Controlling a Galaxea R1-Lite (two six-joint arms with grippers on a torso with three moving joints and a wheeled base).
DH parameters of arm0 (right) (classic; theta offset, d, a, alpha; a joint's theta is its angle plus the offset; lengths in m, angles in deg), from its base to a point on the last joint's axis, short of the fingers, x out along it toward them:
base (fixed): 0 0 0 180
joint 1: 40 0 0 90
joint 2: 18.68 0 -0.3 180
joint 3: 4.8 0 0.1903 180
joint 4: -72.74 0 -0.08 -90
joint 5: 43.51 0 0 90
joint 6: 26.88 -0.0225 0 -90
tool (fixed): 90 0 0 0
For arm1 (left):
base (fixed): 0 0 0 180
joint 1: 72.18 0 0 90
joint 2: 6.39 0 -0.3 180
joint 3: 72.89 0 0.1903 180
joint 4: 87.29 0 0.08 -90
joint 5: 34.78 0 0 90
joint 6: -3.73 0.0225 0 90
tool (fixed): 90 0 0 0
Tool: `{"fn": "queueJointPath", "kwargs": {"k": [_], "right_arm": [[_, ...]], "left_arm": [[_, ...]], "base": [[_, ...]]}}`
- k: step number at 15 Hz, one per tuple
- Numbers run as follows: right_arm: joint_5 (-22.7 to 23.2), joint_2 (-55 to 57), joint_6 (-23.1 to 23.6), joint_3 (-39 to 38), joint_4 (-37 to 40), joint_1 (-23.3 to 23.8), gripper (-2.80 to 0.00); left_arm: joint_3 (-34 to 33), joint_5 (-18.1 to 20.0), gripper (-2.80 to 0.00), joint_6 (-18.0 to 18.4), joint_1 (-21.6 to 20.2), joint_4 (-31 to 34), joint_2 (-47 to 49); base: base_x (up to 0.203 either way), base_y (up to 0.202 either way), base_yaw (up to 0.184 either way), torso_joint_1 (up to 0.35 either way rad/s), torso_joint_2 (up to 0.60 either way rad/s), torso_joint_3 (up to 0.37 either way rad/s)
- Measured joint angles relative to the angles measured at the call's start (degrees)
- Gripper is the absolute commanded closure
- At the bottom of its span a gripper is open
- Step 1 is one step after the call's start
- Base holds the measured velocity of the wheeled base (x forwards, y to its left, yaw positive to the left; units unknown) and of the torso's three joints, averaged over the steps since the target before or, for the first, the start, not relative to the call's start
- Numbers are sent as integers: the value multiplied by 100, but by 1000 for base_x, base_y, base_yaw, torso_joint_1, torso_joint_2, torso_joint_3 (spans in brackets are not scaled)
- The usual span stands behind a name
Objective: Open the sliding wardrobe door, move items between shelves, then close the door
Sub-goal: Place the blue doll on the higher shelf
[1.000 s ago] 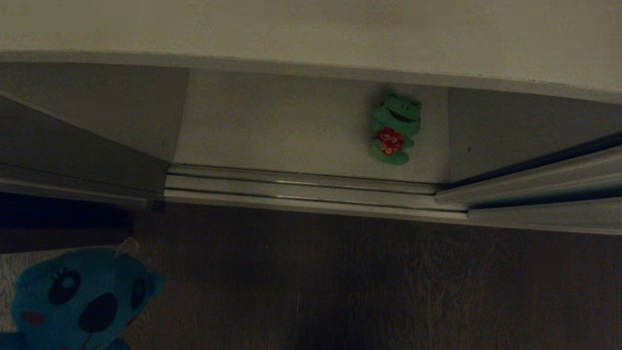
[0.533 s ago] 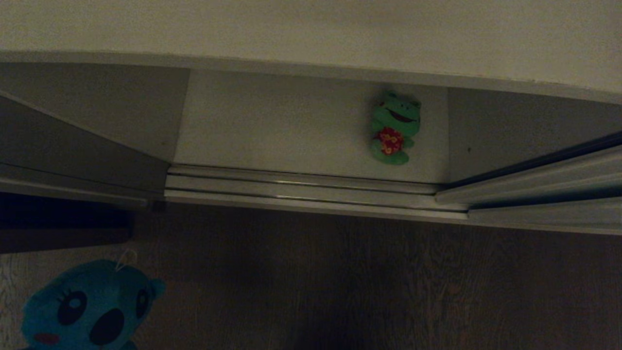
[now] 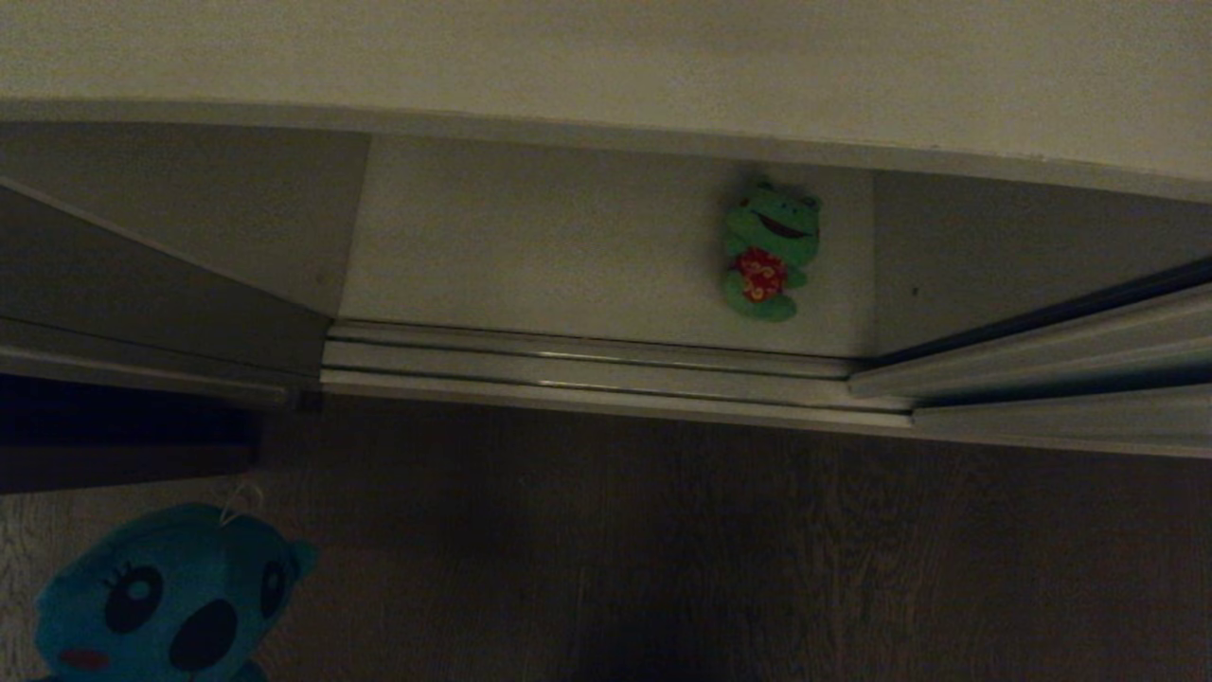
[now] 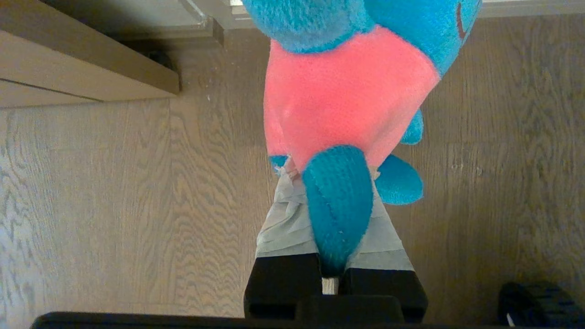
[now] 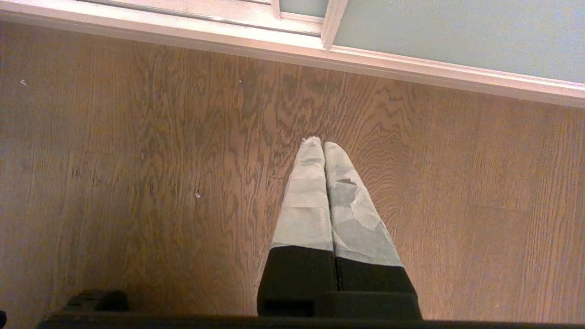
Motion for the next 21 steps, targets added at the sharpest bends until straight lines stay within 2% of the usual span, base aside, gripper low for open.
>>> {"fn": "queueJointPath", "kwargs": {"k": [9,21], "right_arm": [[-2,0,0,0,0,0,0],[1,0,-2,0,0,0,0]], "left_arm": [[-12,-11,0,-51,-2,-30,2],[-12,-50,0,-152,5,-30,2]], "base": [[0,0,0,0,0,17],[0,0,0,3,1,193]]}}
